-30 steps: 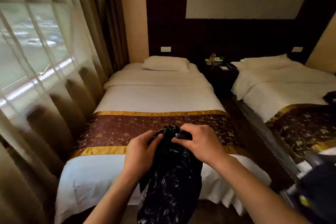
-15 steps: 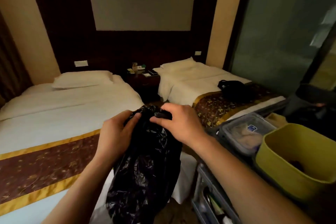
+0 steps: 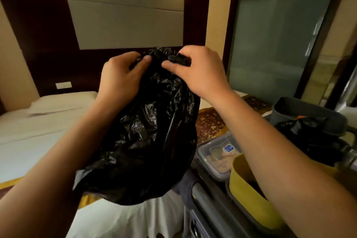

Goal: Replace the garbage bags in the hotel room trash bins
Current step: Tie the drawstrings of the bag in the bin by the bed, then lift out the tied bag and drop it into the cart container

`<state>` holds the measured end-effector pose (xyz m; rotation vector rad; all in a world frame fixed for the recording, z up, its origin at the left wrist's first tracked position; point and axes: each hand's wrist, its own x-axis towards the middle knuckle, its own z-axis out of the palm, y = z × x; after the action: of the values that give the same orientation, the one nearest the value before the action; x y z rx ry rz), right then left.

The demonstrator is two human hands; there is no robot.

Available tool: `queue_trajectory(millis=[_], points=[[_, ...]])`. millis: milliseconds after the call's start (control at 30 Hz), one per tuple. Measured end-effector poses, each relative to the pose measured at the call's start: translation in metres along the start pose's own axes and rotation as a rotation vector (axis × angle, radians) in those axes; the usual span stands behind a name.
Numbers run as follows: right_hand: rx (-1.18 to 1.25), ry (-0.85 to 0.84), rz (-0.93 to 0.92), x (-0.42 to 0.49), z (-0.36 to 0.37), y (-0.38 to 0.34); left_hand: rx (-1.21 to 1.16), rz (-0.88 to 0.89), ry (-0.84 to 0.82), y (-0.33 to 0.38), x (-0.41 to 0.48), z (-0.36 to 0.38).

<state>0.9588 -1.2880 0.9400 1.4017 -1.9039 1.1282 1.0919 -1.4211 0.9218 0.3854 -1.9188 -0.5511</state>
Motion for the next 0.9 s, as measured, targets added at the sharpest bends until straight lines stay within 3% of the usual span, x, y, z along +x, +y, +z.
queue_trajectory(millis=[467, 900], points=[[-0.3, 0.139, 0.169, 0.017, -0.107, 0.101, -0.348, 0.149, -0.174, 0.069, 0.055, 0.153], [-0.482, 0.089, 0.437, -0.037, -0.158, 0.213, -0.513, 0.129, -0.497, 0.094, 0.022, 0.311]])
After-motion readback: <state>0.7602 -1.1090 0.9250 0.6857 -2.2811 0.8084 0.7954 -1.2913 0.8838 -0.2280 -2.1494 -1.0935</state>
